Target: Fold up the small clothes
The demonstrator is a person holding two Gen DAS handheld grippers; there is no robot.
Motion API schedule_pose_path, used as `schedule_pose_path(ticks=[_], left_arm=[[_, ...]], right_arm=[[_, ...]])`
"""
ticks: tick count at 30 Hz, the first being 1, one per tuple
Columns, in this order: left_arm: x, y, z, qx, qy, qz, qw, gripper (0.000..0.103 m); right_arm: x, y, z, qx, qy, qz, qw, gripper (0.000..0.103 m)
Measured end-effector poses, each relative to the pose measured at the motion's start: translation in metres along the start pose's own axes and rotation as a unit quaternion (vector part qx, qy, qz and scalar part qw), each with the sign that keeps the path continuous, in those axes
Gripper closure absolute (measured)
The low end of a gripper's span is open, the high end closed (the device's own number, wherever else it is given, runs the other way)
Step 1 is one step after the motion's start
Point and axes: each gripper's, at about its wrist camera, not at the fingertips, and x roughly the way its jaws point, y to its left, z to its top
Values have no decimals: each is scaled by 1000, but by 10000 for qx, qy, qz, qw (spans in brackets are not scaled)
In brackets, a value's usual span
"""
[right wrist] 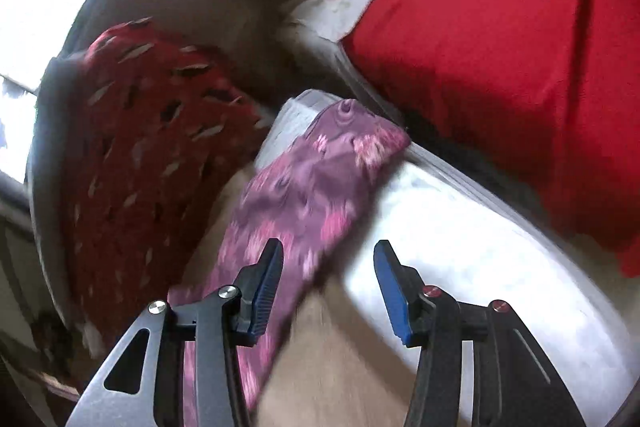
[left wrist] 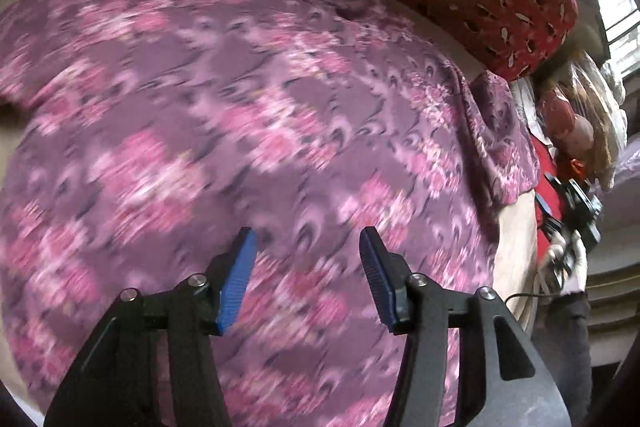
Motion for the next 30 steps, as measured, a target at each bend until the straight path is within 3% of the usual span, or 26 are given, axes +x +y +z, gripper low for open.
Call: schedule_pose_path(ticks=[4,5,6,7,11,14,18,21,25,28,30], left_arm=[[9,-14,20,101,-89,-146,9998,51],[10,-16,24,98,-115,-171,9997,51],[9,-17,29,98,-158,-203,9996,51],[6,-18,34,111,-253,-220,9994,51],[-6,-11,45,144,-640,98,9978,47],[-10,5,48,-15,-789,212,9967,45],[-5,30,47,-314,-769,297,9961,45],[-6,46,45,-470,-861,86,9951,45],[-10,58,44,-576,-1048,-6,9928,45],[-9,61,45,-588,-1065,-60,9926,45],[-9,58,45,-499,-1098,-26,9927,44]], right_arm=[[34,-3,11,356,-146,390,9985,53],[36,-1,14,303,-212,386,9986,64],[37,2,16,217,-254,341,9989,93],[37,4,20,69,-233,342,9991,99],[1,9,38,-352,-713,260,9965,99],[-32,-2,57,-316,-1205,-66,9922,99],[-42,-2,58,-327,-1208,-381,9914,101],[-46,24,45,-555,-1193,-58,9913,102],[-41,72,18,-1050,-864,332,9902,102],[-42,69,10,-777,-824,33,9936,96],[-46,45,13,-323,-871,-435,9947,94]])
